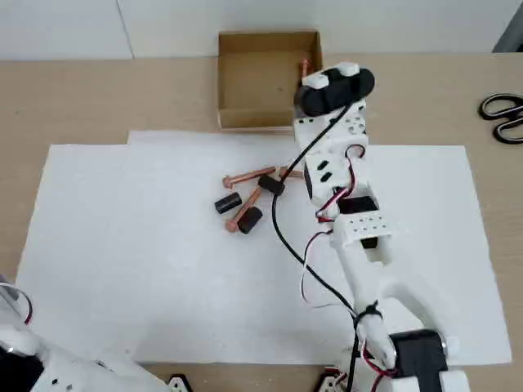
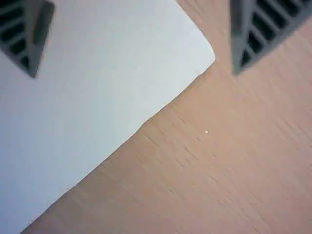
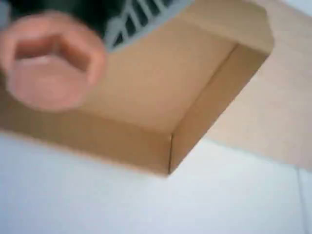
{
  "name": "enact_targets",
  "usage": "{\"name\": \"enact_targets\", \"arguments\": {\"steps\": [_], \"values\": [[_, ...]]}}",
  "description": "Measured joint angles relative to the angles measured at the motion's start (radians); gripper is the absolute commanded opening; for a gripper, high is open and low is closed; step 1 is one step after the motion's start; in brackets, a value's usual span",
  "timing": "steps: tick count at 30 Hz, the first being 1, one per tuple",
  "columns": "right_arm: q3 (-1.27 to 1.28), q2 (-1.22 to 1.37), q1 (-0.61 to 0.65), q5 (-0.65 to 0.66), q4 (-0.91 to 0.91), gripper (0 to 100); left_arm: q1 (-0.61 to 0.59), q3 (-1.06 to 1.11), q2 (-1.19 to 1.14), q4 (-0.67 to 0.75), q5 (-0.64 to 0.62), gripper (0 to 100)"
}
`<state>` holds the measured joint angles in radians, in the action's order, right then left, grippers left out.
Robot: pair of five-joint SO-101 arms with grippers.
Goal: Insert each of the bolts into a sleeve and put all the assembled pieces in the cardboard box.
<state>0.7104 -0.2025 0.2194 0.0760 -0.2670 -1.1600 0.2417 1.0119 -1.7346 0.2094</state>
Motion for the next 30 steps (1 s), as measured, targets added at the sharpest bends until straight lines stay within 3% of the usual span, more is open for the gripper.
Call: {"name": "enact_targets", "arguments": {"steps": [14, 30], "values": [[-0.571, 0.537, 0.002, 0.0, -0.011, 0.3, 0.003, -0.003, 0.173, 0.0, 0.002, 25], [-1.083, 1.077, 0.101, 0.0, -0.011, 0.4, 0.003, -0.003, -0.006, 0.0, 0.011, 25]]}}
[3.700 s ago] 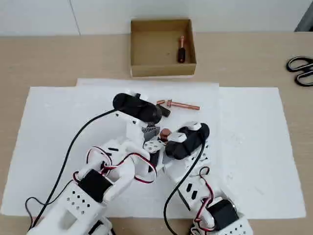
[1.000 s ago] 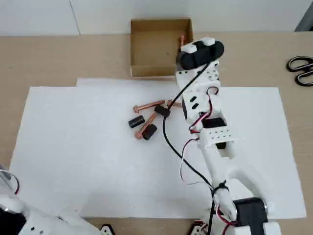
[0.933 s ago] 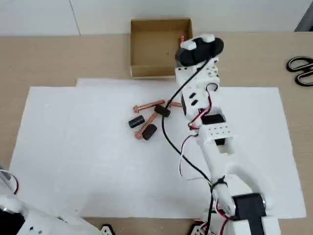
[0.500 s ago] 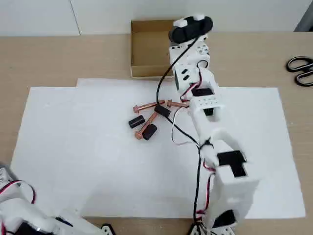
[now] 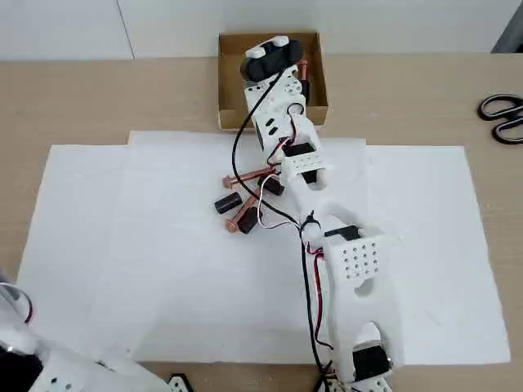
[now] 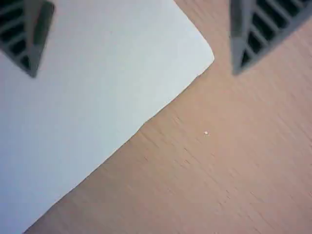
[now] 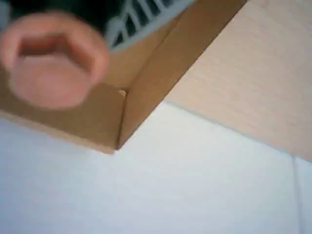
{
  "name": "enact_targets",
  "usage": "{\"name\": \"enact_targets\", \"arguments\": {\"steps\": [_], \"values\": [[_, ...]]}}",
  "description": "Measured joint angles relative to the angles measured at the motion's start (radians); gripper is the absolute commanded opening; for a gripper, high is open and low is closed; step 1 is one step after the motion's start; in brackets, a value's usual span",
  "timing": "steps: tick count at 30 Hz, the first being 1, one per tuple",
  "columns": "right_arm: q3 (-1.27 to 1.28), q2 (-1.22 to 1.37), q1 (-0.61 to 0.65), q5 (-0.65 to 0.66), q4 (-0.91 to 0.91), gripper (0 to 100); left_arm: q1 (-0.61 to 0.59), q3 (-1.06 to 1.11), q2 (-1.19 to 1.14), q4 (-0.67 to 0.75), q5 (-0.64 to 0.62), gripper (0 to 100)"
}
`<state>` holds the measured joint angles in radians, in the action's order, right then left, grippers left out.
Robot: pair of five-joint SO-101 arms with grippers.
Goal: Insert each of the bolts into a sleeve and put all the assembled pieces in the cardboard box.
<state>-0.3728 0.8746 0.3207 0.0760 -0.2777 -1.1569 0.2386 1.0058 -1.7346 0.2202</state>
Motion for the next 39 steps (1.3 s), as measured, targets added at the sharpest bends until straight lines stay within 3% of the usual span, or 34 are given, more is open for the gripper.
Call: {"name": "enact_targets", "arguments": {"steps": [13, 19, 31, 35, 39], "values": [[-0.252, 0.21, -0.026, 0.0, 0.107, 3.0, 0.196, 0.0, -0.028, 0.0, -0.051, 25], [-0.322, 0.261, -0.032, 0.0, 0.167, 19.5, 0.212, 0.0, -0.117, 0.0, -0.068, 25], [-0.393, 0.265, -0.044, -0.002, 0.176, 19.9, 0.212, 0.0, -0.129, 0.0, -0.071, 25], [-0.47, 0.267, -0.052, -0.002, 0.284, 19.9, 0.212, 0.0, -0.129, 0.0, -0.074, 25], [-0.632, 0.267, -0.068, -0.002, 0.5, 19.9, 0.272, 0.0, -0.129, 0.0, -0.074, 25]]}}
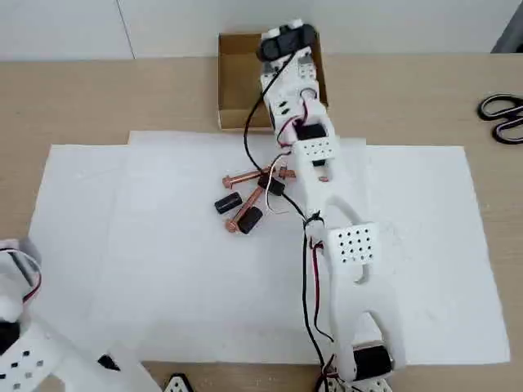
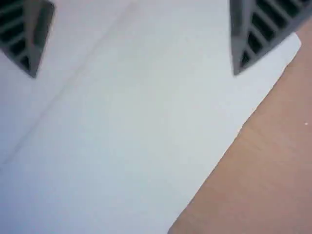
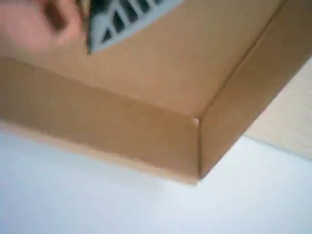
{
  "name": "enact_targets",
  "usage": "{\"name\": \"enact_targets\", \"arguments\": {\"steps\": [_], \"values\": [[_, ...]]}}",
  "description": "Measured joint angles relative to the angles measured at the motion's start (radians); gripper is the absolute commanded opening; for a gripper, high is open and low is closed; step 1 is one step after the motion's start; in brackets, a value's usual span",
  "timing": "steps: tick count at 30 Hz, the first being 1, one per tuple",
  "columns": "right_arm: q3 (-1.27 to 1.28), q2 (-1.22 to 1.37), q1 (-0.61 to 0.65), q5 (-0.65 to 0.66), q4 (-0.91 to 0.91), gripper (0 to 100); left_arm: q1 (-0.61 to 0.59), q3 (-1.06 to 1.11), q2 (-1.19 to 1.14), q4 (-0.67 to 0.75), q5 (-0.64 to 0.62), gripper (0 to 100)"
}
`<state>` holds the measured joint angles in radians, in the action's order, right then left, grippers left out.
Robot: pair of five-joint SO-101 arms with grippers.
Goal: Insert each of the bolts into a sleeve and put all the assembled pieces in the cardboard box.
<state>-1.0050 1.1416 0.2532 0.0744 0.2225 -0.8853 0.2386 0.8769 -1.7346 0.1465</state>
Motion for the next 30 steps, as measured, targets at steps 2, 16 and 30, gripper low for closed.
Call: {"name": "enact_targets", "arguments": {"steps": [2, 16, 30], "values": [[-0.109, -0.002, -0.003, 0.0, 0.135, 19.9, 0.043, 0.0, -0.003, 0.0, -0.011, 25], [-0.624, -0.025, -0.002, 0.0, 0.904, 19.9, 0.253, -0.106, -0.249, 0.0, -0.152, 24], [-0.626, -0.344, -0.005, 0.0, 1.442, 19.9, 0.436, -0.106, -0.258, 0.0, -0.209, 24]]}}
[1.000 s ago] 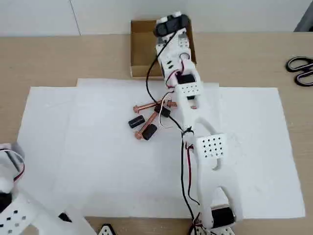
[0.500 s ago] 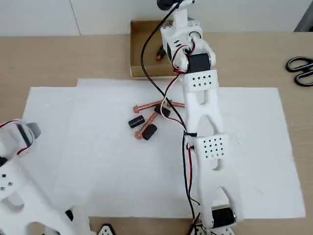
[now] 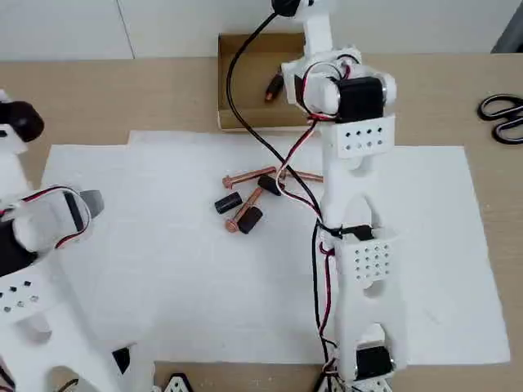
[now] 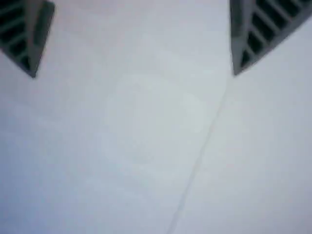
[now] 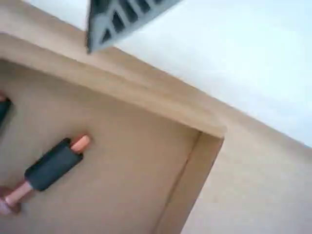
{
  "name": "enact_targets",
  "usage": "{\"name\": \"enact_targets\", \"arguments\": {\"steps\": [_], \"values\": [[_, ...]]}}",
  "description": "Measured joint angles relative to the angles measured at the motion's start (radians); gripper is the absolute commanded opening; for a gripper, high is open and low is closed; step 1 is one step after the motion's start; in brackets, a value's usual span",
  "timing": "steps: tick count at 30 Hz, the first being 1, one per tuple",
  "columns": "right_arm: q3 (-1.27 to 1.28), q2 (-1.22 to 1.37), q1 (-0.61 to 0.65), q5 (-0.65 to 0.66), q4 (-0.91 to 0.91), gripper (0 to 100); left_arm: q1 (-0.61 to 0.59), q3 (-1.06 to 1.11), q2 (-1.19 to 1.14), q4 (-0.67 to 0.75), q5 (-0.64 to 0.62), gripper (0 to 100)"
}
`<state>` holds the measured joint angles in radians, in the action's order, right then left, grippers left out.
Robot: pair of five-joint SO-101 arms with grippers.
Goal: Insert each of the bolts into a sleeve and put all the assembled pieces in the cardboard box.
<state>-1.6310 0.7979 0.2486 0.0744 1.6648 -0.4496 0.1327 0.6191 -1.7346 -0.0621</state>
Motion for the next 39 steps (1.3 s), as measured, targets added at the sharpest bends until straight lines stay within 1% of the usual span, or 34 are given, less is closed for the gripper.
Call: {"name": "enact_targets", "arguments": {"steps": [5, 10, 15, 19, 25, 28, 30, 34, 37, 39], "values": [[-0.009, -0.012, -0.031, 0.0, 0.025, 19.9, 0.061, 0.035, 0.0, 0.0, 0.0, 24], [-0.009, -0.072, -0.029, 0.0, 0.032, 19.9, 0.071, 0.037, 0.0, 0.0, 0.0, 24], [0.031, -0.206, -0.046, 0.023, 0.032, 19.9, 0.071, 0.037, 0.0, 0.0, -0.002, 24], [0.247, -0.339, -0.048, 0.026, 0.032, 19.9, 0.071, 0.037, 0.0, 0.0, -0.002, 24], [0.755, -0.612, -0.051, 0.029, 0.032, 19.9, 0.071, 0.038, 0.0, 0.0, 0.0, 24], [0.994, -0.658, -0.023, 0.029, 0.012, 19.9, 0.071, 0.049, 0.0, 0.0, 0.0, 24], [1.123, -0.657, -0.02, 0.029, -0.037, 19.9, 0.071, 0.057, 0.0, 0.0, 0.0, 24], [1.247, -0.588, -0.017, 0.029, -0.123, 19.9, 0.071, 0.058, 0.0, 0.0, 0.0, 24], [1.252, -0.505, 0.011, 0.04, -0.141, 19.9, 0.071, 0.058, 0.0, 0.0, 0.0, 24], [1.252, -0.45, 0.035, 0.077, -0.164, 20.0, 0.071, 0.06, 0.0, 0.0, 0.0, 24]]}}
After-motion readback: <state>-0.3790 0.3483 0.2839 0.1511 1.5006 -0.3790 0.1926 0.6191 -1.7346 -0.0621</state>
